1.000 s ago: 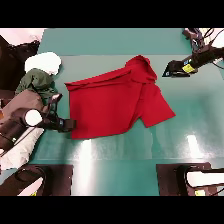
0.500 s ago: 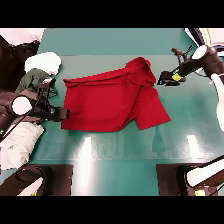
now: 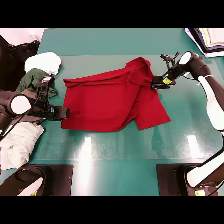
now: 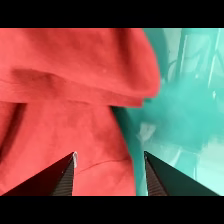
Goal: Fold the shirts.
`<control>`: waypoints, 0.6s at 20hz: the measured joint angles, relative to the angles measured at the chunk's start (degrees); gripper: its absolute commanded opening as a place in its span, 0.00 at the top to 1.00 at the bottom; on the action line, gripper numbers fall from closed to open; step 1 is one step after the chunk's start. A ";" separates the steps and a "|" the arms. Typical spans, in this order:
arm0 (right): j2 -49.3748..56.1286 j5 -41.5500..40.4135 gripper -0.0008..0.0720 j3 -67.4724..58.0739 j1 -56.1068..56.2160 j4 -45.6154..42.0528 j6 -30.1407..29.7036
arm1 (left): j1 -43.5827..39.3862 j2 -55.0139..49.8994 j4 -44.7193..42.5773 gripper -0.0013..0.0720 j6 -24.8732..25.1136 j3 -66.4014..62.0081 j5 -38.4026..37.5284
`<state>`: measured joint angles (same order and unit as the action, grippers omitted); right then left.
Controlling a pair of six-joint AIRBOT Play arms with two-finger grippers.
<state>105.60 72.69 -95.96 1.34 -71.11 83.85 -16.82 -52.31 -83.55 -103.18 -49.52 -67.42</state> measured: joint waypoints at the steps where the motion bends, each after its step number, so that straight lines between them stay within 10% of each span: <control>1: 0.09 -0.11 0.33 0.00 0.04 -0.09 0.00 | 0.00 0.02 0.07 0.94 0.00 0.00 -0.20; 7: 1.16 0.81 0.45 -0.02 0.35 -0.39 0.00 | 0.00 0.00 0.96 0.94 -0.15 0.00 -0.87; 9: 1.40 1.60 0.90 0.00 0.57 -0.46 0.00 | 0.00 0.02 1.31 0.94 -0.15 0.00 -1.01; 12: 0.72 2.16 0.97 0.04 0.70 -0.57 0.02 | 0.00 0.00 1.53 0.94 -0.15 0.00 -1.07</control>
<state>106.32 74.85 -95.92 2.04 -71.68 83.88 -16.82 -52.31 -82.02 -103.33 -49.52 -68.49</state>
